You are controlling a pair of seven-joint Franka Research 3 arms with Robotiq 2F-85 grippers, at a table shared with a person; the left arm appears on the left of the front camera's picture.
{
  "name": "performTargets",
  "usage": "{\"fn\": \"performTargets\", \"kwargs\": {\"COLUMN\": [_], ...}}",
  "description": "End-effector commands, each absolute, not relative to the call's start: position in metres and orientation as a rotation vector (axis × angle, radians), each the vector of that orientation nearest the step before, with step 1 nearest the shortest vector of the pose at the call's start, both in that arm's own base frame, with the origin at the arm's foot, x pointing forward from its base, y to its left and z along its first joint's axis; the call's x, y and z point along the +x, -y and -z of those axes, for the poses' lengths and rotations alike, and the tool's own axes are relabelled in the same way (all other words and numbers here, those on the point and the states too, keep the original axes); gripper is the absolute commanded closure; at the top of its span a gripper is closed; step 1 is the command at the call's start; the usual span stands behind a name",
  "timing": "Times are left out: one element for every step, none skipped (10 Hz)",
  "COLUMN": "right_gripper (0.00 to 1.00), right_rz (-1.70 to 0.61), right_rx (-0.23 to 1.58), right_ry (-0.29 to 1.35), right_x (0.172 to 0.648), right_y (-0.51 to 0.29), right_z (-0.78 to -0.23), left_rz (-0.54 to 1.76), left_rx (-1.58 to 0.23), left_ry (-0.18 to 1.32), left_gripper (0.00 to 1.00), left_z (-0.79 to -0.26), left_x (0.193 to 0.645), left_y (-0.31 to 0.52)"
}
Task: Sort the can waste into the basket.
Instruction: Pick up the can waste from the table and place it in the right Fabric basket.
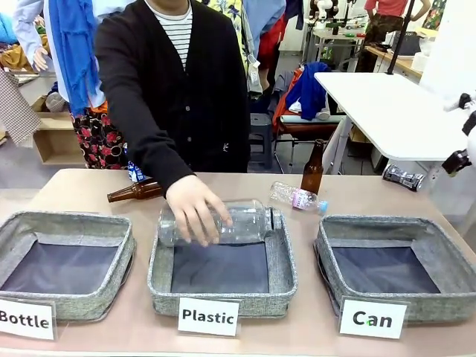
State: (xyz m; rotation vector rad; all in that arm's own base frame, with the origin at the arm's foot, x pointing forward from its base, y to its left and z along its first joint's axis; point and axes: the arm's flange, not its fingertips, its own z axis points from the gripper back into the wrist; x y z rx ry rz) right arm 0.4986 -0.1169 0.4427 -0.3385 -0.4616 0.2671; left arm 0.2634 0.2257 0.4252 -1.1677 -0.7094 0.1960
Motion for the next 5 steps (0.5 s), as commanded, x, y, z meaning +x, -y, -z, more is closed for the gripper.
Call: {"fn": "performTargets", "kwargs": {"right_gripper": [0.00, 0.00, 0.00, 0.00, 0.00], "right_rz": [-0.464, -0.506, -0.557, -0.621, -0.639], "right_rx": [-0.270, -0.228, -0.221, -0.242, -0.261], "right_ry": [0.395, 0.392, 0.382, 0.352, 0.306], "right_x": [0.533, 0.560, 0.581, 0.602, 0.626], "right_y": [0.114, 0.125, 0.130, 0.130, 0.130], "right_z": [-0.439, -0.441, -0.434, -0.427, -0.420], "left_rz": [-0.179, -0.179, -0.179, -0.179, -0.179], "left_rx": [-1.179, -1.179, -1.179, -1.179, -1.179], "left_ry": [0.737, 0.737, 0.737, 0.737, 0.737], "left_gripper": [0.00, 0.00, 0.00, 0.00, 0.00], "left_z": [-0.425, -0.425, -0.425, -0.425, -0.425], "left_x": [0.265, 0.265, 0.265, 0.265, 0.265], "left_y": [-0.226, -0.226, -0.226, -0.226, -0.226]}}
